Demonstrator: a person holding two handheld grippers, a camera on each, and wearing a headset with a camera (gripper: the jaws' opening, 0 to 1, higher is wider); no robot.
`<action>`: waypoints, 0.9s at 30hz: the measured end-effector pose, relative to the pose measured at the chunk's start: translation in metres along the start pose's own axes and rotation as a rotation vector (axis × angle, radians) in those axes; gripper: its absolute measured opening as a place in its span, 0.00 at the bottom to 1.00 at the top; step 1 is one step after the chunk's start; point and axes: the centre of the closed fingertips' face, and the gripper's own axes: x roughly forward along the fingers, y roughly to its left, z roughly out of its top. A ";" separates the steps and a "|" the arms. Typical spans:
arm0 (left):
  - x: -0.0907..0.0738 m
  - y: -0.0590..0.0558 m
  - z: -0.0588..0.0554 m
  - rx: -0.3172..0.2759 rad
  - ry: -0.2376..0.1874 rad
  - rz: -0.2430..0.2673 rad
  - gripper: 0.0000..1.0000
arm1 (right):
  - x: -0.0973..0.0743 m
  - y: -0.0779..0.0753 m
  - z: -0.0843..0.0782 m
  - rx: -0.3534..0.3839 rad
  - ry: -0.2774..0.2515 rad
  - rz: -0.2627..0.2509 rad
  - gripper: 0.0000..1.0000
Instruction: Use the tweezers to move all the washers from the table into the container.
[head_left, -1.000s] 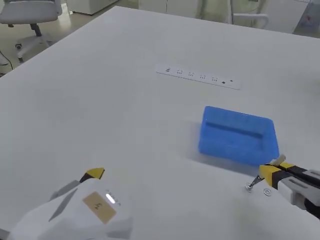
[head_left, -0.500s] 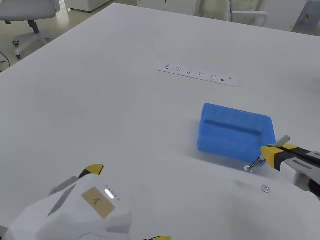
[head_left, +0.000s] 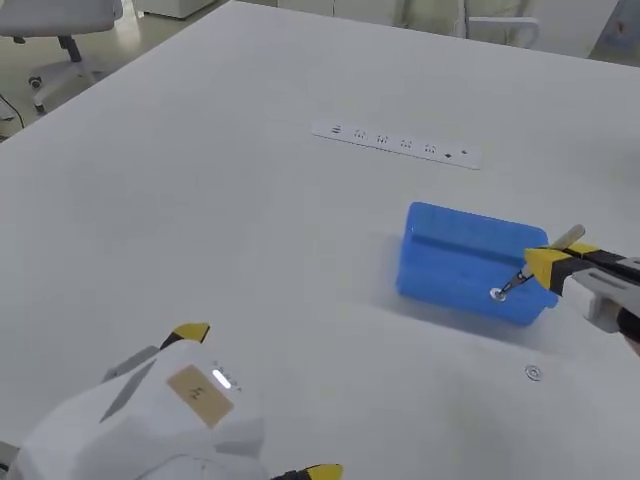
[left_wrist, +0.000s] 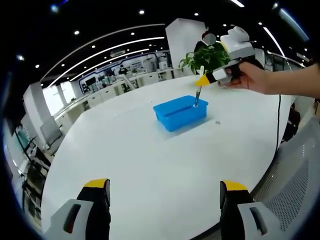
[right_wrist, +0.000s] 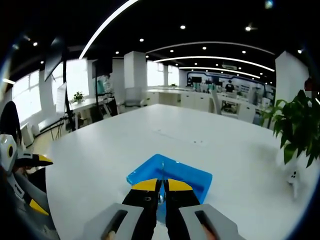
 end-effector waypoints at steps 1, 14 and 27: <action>0.000 0.000 0.000 0.000 0.001 0.000 0.93 | 0.001 -0.001 0.002 -0.002 -0.005 -0.002 0.01; 0.001 0.000 -0.001 0.006 0.005 0.000 0.93 | 0.035 -0.010 -0.012 -0.018 0.030 -0.022 0.01; 0.002 0.000 -0.002 0.004 0.014 -0.002 0.93 | 0.054 -0.010 -0.035 -0.026 0.088 -0.014 0.01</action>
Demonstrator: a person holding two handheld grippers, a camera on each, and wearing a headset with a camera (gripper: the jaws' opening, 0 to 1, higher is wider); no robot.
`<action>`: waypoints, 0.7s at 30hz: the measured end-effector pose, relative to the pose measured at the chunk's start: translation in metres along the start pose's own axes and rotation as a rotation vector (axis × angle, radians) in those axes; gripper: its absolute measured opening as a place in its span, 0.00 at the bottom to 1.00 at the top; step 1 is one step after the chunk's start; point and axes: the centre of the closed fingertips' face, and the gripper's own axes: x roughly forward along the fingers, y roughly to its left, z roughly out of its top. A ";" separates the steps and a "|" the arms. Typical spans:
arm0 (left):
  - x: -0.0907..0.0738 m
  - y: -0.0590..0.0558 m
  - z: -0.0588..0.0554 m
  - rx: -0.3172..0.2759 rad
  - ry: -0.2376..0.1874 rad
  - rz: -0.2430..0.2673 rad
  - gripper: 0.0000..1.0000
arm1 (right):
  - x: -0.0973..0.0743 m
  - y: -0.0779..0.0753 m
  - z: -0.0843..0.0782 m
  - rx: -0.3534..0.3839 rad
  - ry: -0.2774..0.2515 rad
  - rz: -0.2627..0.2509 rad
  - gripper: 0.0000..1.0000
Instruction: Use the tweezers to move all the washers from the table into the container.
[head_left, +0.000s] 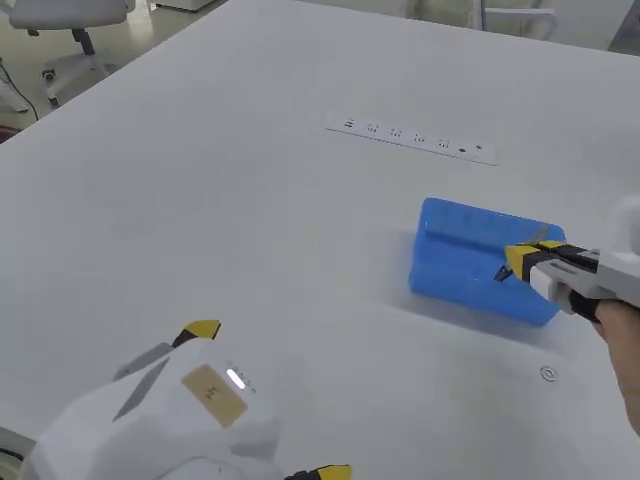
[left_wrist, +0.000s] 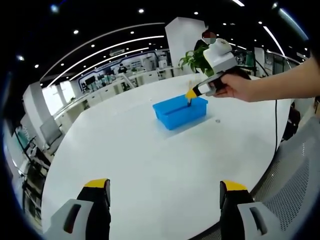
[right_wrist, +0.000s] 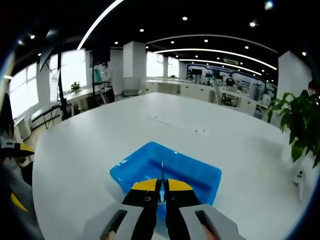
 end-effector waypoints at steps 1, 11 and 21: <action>0.000 0.000 0.000 0.001 0.000 0.000 0.93 | 0.001 0.000 -0.001 -0.002 0.003 0.001 0.01; 0.000 0.000 -0.001 0.003 0.002 0.000 0.92 | 0.002 -0.001 -0.006 -0.001 0.015 -0.006 0.02; -0.001 0.000 0.000 0.004 -0.001 0.001 0.92 | -0.022 -0.009 0.013 0.038 -0.051 -0.033 0.02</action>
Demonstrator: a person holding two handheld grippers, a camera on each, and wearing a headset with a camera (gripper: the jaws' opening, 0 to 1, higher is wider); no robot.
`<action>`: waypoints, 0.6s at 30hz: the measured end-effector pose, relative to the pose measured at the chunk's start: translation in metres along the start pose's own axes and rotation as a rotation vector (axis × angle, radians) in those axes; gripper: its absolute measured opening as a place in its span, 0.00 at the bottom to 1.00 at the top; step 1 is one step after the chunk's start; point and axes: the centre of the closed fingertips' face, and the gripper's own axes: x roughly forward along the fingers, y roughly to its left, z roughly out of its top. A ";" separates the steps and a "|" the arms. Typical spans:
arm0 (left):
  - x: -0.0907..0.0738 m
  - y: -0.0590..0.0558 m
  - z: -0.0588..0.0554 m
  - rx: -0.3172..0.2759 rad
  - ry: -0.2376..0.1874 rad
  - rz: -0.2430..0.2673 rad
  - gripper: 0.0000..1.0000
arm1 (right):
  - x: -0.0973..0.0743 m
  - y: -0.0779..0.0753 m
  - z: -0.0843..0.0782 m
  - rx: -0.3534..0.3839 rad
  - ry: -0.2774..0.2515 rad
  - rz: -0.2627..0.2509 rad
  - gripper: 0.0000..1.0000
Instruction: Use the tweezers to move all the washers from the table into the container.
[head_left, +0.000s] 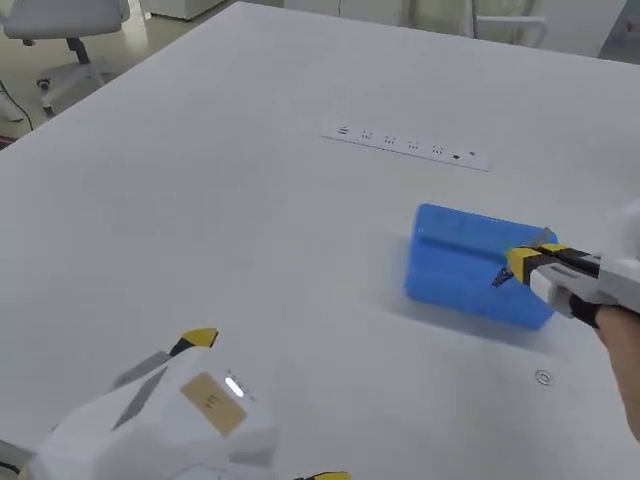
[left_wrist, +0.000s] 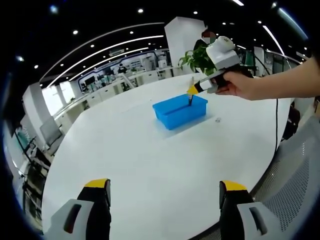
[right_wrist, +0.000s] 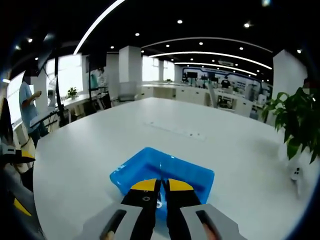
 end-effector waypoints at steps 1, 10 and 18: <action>0.000 0.000 0.000 0.001 -0.002 0.000 0.92 | -0.004 -0.001 0.002 0.001 -0.008 -0.002 0.02; -0.001 0.000 0.002 0.002 -0.007 0.000 0.92 | -0.050 -0.008 0.006 0.085 -0.063 -0.037 0.02; -0.001 -0.001 0.002 0.005 -0.010 -0.003 0.92 | -0.071 -0.015 -0.015 0.118 -0.039 -0.082 0.02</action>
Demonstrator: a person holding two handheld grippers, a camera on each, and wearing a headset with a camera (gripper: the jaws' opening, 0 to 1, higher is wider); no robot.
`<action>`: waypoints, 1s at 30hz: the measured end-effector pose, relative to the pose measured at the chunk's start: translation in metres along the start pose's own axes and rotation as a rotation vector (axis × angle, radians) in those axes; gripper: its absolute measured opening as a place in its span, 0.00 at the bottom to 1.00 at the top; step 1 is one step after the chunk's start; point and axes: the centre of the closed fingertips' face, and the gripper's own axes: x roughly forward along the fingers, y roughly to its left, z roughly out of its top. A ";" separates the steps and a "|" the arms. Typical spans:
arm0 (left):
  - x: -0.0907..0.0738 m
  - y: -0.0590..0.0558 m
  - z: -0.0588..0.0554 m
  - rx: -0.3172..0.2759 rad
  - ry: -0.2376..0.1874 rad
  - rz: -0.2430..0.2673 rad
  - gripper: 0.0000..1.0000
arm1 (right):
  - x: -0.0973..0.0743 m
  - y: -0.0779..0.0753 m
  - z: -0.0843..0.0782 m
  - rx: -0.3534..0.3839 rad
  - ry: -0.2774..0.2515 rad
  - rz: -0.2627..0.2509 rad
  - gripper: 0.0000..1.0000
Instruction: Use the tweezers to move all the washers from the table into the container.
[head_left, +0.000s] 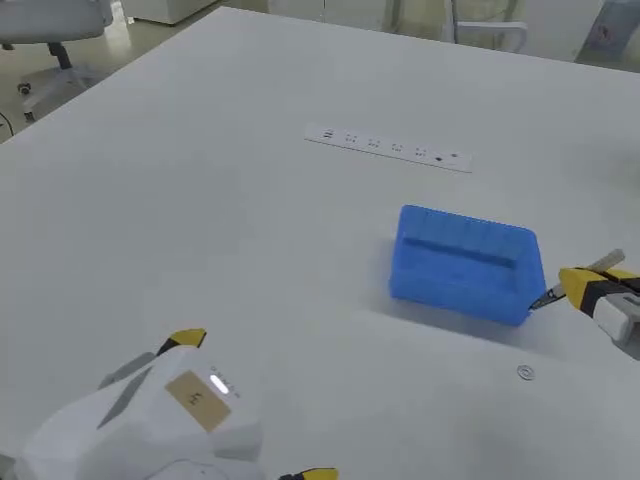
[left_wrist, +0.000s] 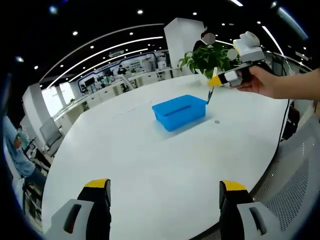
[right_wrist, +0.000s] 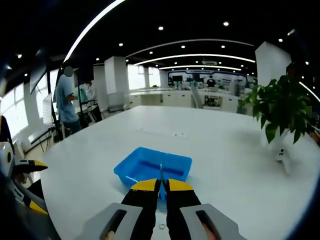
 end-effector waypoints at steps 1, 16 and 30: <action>0.000 0.000 0.000 -0.001 0.001 -0.001 0.92 | -0.001 -0.001 -0.006 0.008 0.018 -0.002 0.02; 0.000 -0.001 -0.001 0.004 0.008 0.001 0.92 | 0.002 0.000 -0.059 -0.087 0.158 0.006 0.03; 0.001 -0.001 -0.002 0.019 0.017 0.004 0.91 | 0.008 -0.002 -0.056 -0.117 0.146 0.008 0.01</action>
